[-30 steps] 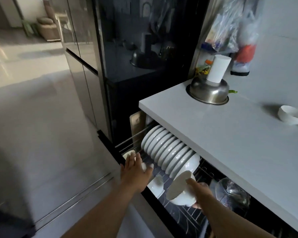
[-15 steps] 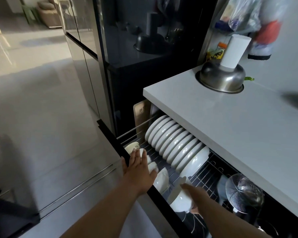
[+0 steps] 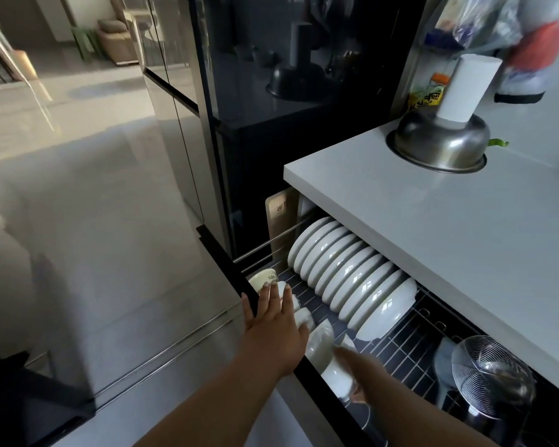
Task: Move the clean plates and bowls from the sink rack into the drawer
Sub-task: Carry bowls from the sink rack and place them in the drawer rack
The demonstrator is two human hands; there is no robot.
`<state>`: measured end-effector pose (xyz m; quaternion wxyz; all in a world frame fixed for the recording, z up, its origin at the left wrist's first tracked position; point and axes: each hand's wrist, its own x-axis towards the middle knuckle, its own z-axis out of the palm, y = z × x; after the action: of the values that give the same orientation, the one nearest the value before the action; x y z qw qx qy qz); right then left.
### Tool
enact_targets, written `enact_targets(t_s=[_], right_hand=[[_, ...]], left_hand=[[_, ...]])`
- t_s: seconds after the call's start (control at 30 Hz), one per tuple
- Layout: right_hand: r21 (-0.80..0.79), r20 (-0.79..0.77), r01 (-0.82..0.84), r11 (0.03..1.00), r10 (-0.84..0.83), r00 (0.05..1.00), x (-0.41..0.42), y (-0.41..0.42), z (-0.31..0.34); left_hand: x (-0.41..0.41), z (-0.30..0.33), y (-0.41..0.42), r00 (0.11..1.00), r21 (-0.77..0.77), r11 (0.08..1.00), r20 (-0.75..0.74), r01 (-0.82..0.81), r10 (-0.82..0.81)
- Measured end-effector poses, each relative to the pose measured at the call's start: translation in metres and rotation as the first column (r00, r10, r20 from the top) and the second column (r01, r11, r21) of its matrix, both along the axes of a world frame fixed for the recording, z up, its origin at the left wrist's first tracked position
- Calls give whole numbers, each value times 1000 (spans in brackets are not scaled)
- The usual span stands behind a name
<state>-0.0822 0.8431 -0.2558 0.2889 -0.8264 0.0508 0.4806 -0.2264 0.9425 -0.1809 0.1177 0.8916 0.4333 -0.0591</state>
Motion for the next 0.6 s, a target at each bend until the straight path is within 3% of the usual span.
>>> enact_targets(t_s=[0.13,0.37,0.47,0.53,0.6], right_hand=[[9,2,-22,1000,22,1000,-5,6,-5],[57,-156,-8,998,17,988,-12,17,-6],[-1,68,-186,983,186,980,-4,18,3],[-8,233,-333,943,326,916,4,21,17],[31,387,-404,914,362,848,12,24,32]], left_hand=[[0,-4,1,1000,26,1000,-16,2,-2],[0,-7,2,1000,33,999,-24,-11,11],[-2,-2,4,999,14,1000,-50,-13,13],[-2,3,4,999,-36,999,-46,-19,17],[-2,8,3,999,-73,997,-28,-26,24]])
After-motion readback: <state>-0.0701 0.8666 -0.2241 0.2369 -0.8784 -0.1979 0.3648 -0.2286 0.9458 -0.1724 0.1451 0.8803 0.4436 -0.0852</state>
